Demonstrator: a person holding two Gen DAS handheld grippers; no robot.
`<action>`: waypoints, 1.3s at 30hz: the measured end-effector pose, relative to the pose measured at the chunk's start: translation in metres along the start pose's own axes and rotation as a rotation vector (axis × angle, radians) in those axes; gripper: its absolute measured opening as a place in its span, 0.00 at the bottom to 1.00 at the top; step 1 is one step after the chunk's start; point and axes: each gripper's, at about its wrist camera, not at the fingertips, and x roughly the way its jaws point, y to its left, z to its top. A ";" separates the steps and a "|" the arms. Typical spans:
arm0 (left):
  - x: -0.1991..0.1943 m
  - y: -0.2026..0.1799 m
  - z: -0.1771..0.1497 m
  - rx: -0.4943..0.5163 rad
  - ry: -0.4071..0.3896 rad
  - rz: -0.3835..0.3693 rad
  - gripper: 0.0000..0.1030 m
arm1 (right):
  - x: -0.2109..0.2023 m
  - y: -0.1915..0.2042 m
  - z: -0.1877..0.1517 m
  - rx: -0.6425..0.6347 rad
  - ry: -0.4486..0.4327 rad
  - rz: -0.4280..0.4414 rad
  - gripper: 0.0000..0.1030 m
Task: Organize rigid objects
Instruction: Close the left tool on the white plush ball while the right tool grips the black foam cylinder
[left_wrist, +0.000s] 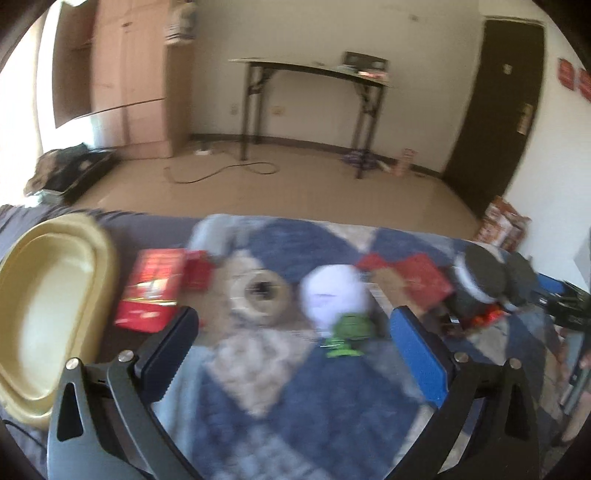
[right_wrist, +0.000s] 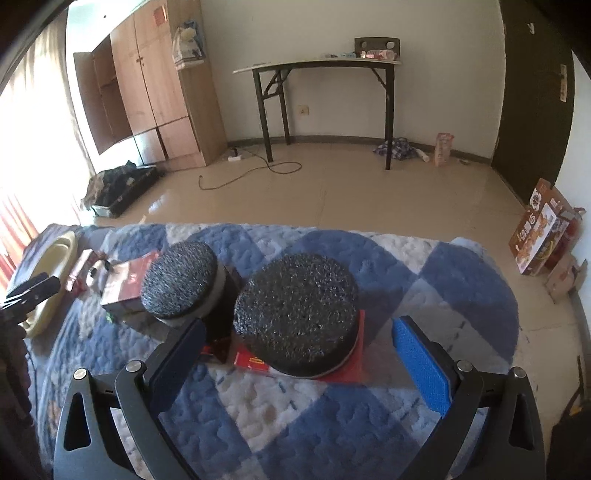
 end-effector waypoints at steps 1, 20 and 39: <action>0.004 -0.009 -0.001 0.023 0.004 -0.017 1.00 | 0.002 -0.001 0.000 0.005 -0.008 -0.007 1.00; 0.051 -0.025 -0.017 0.087 0.040 0.092 0.95 | 0.020 -0.006 -0.002 0.063 -0.024 0.036 0.99; 0.088 -0.055 -0.008 0.291 0.019 0.193 0.59 | 0.028 -0.003 -0.003 0.053 -0.021 0.020 0.78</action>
